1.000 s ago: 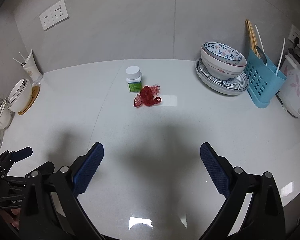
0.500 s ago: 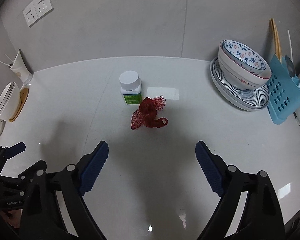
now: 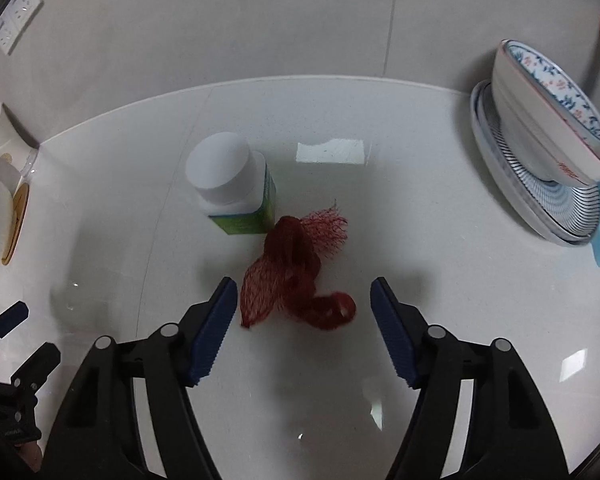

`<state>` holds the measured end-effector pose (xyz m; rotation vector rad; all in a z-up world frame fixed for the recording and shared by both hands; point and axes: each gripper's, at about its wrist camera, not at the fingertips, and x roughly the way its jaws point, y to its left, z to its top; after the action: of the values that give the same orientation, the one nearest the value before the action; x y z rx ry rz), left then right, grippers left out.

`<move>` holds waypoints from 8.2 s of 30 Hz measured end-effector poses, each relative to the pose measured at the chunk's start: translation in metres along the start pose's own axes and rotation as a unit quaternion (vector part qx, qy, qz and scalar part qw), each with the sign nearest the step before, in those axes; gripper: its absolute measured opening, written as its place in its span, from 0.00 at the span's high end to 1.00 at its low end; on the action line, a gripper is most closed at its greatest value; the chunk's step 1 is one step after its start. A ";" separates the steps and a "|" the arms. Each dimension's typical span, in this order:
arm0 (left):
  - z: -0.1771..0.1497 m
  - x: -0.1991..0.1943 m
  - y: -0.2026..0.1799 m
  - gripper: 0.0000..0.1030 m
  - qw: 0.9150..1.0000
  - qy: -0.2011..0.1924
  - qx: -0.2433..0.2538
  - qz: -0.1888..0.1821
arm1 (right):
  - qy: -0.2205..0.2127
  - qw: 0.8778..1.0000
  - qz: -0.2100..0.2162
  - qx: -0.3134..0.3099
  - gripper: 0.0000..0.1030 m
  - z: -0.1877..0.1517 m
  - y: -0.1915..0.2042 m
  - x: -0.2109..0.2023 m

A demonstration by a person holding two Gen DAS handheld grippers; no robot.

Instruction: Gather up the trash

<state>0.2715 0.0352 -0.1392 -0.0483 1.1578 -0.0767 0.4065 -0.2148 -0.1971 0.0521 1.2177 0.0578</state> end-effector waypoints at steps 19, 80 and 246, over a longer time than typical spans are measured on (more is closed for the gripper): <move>0.046 0.023 -0.044 0.06 0.999 -0.008 0.034 -0.025 | 0.010 0.998 -0.012 0.056 0.84 -0.023 -0.028 -0.013; -0.028 -0.021 -0.103 0.59 0.998 0.005 0.061 -0.030 | -0.074 0.994 -0.016 0.078 0.85 -0.109 -0.044 -0.149; -0.334 -0.078 -0.127 0.06 0.993 0.039 0.084 -0.071 | -0.014 0.994 -0.043 0.104 0.10 -0.420 -0.059 -0.179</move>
<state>-0.0699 -0.0843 -0.1922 0.0214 1.2222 -0.3036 -0.0479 -0.2828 -0.1790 0.1816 1.1925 -0.1459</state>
